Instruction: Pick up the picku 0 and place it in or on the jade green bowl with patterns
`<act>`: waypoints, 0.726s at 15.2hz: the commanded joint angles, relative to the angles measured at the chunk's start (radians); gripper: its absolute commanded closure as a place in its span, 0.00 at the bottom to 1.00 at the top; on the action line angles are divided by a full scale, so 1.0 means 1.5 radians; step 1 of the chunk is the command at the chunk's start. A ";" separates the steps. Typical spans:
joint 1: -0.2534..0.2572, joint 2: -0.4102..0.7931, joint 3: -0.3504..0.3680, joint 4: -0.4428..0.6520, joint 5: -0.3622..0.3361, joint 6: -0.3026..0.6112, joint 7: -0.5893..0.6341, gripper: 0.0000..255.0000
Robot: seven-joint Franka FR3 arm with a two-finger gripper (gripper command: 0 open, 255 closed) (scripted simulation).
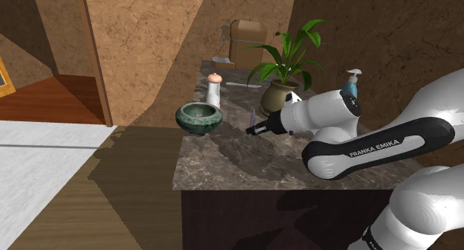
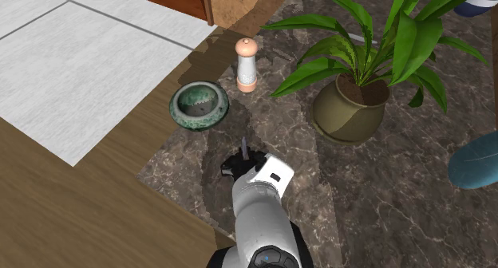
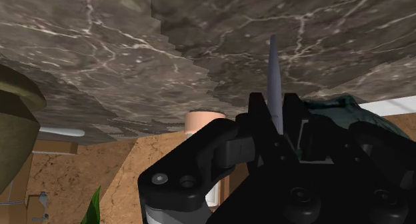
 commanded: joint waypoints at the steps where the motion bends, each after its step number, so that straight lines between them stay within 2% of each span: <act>1: 0.000 0.000 0.000 0.000 0.000 0.000 0.000 1.00; 7: 0.000 0.000 0.000 0.000 0.000 0.000 0.000 1.00; 11: 0.028 -0.032 -0.037 0.015 -0.001 -0.051 -0.010 1.00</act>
